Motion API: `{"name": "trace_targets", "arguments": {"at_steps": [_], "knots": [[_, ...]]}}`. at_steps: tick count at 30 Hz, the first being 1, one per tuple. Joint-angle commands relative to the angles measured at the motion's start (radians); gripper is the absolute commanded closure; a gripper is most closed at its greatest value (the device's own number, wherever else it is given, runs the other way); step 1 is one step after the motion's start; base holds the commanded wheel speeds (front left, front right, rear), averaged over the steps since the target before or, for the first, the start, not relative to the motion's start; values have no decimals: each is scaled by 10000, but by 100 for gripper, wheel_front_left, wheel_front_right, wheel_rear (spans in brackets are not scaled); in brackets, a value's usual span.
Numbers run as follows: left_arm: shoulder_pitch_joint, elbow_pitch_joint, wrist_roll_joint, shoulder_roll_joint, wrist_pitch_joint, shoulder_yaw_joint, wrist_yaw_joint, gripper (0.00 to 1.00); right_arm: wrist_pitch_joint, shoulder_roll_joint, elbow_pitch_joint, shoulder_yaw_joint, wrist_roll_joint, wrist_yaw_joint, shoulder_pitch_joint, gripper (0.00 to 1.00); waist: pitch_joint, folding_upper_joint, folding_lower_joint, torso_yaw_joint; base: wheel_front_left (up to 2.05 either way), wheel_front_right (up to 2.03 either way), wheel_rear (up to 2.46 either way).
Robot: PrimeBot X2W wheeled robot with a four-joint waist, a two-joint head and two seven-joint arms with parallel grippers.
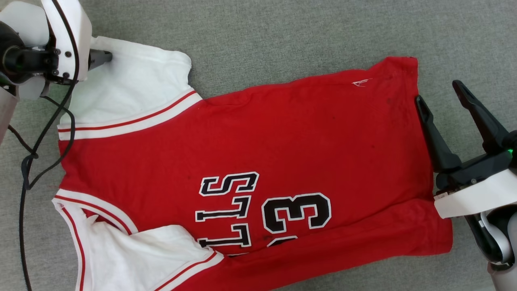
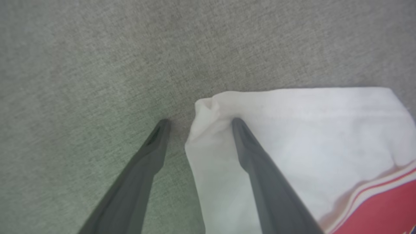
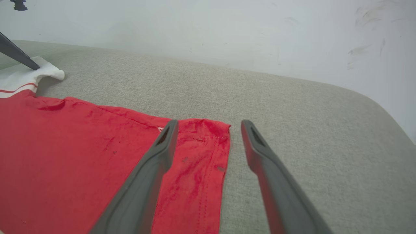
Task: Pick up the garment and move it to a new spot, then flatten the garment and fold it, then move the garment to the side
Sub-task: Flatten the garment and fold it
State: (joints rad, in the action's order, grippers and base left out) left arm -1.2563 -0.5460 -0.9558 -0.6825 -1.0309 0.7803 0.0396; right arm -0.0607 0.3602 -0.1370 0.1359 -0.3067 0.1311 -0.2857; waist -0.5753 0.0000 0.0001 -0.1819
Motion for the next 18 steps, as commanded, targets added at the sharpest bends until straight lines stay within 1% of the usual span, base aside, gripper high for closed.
{"name": "trace_targets", "arguments": {"at_steps": [1,2,3,7,10,12,14,18], "knots": [[349,-181,-4,20,-130,197,10,7,-17,-19,23,-13,-21,-7,-117,0,-1,0,-1,11,0,0,0],[439,-219,-68,23,-152,196,32,90,0,13,57,-21,-55,-7,-183,0,7,0,-1,25,0,0,0],[519,-240,-98,31,-174,212,68,100,1,58,68,-41,-77,-7,-267,0,43,0,-1,49,0,0,0],[516,-191,-61,47,95,219,207,100,120,386,-1,-189,-32,-7,-634,0,331,0,-1,176,0,0,0],[451,-86,-6,119,360,205,352,100,765,919,-120,-165,-2,-7,-1062,0,638,0,-1,328,0,0,0],[447,24,-41,252,563,221,453,100,1623,1453,-198,-8,-129,-5,-1448,0,844,0,-1,466,0,0,0],[521,127,-87,375,769,267,559,100,2703,2000,-176,212,-405,-7,-1905,0,1050,0,-1,604,0,0,0],[644,416,-87,589,1084,432,710,100,5170,3105,138,977,-1607,-7,-2908,0,1321,0,-1,924,0,0,0]]}}
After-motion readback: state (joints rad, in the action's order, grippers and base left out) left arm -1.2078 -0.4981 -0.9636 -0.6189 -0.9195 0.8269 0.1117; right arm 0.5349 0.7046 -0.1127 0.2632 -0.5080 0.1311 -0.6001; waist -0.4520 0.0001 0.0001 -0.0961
